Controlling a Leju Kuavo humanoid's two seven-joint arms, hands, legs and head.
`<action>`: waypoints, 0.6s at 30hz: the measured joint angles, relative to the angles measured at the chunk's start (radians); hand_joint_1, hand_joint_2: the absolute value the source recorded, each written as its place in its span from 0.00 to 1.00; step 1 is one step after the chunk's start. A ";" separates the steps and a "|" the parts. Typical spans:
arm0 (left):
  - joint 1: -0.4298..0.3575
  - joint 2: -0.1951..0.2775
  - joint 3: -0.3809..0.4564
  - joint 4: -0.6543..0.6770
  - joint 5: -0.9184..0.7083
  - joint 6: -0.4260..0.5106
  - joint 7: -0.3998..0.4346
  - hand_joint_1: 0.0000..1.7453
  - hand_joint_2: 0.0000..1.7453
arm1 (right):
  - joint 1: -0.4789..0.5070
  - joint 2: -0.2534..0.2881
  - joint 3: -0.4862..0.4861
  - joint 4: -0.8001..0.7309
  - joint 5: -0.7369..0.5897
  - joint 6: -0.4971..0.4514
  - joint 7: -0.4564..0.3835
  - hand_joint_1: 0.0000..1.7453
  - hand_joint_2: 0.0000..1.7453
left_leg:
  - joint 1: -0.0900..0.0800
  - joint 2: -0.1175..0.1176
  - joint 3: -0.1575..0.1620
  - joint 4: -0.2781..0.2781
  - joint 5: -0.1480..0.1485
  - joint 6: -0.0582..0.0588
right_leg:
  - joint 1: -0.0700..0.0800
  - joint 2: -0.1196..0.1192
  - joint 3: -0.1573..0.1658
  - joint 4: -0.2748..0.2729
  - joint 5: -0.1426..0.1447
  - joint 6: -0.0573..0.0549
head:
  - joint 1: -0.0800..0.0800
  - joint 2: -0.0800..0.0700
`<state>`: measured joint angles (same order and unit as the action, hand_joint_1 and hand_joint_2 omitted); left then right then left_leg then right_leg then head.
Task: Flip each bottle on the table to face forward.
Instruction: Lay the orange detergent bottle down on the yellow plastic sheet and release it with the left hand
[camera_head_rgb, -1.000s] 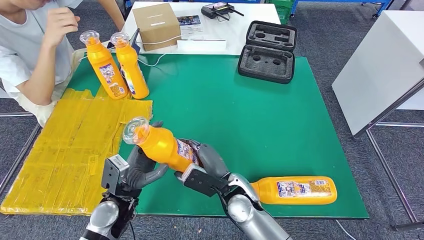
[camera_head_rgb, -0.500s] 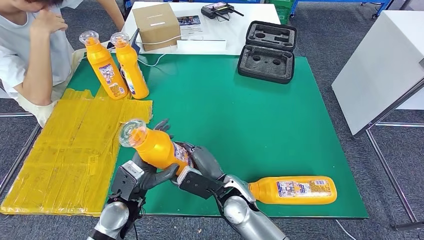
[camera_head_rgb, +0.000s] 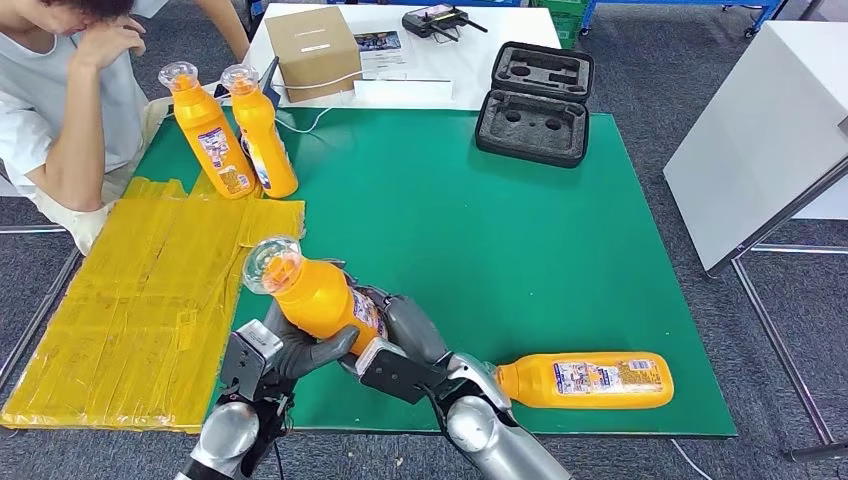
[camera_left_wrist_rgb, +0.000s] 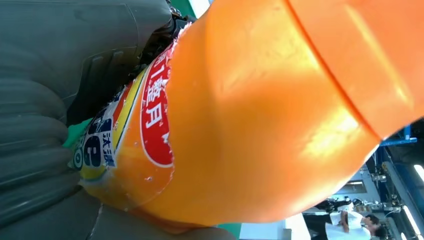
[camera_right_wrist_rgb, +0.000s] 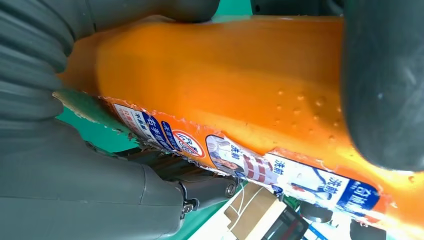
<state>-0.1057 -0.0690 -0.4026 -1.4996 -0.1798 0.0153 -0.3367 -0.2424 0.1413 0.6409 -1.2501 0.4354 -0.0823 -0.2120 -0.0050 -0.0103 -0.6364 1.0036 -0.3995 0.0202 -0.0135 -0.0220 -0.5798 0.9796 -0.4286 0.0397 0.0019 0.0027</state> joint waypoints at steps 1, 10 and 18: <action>0.000 0.000 -0.001 0.000 0.005 -0.002 0.000 1.00 1.00 | 0.001 0.000 0.000 0.000 0.001 -0.003 -0.001 0.75 1.00 | 0.000 0.000 0.000 0.000 0.000 0.000 | 0.000 0.000 0.000 0.000 0.000 0.000 | 0.000 0.000; -0.009 0.012 0.017 -0.061 -0.067 0.117 -0.023 1.00 1.00 | 0.067 -0.030 -0.043 -0.129 0.041 -0.143 -0.040 0.00 0.00 | 0.000 0.000 0.000 0.000 0.000 0.000 | 0.000 0.000 0.000 0.000 0.000 0.000 | 0.000 0.000; -0.127 0.069 0.088 -0.014 -0.608 0.312 0.170 1.00 1.00 | 0.113 -0.063 -0.113 -0.258 0.100 -0.171 -0.068 0.00 0.00 | 0.000 0.000 0.000 0.000 0.001 -0.001 | 0.000 0.000 0.000 0.000 0.000 0.000 | 0.000 0.000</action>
<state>-0.2322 0.0002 -0.3141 -1.5131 -0.7874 0.3272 -0.1671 -0.1290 0.0781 0.5278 -1.5077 0.5355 -0.2535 -0.2795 -0.0048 -0.0104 -0.6361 1.0037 -0.3987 0.0197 -0.0134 -0.0221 -0.5799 0.9798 -0.4283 0.0397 0.0020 0.0027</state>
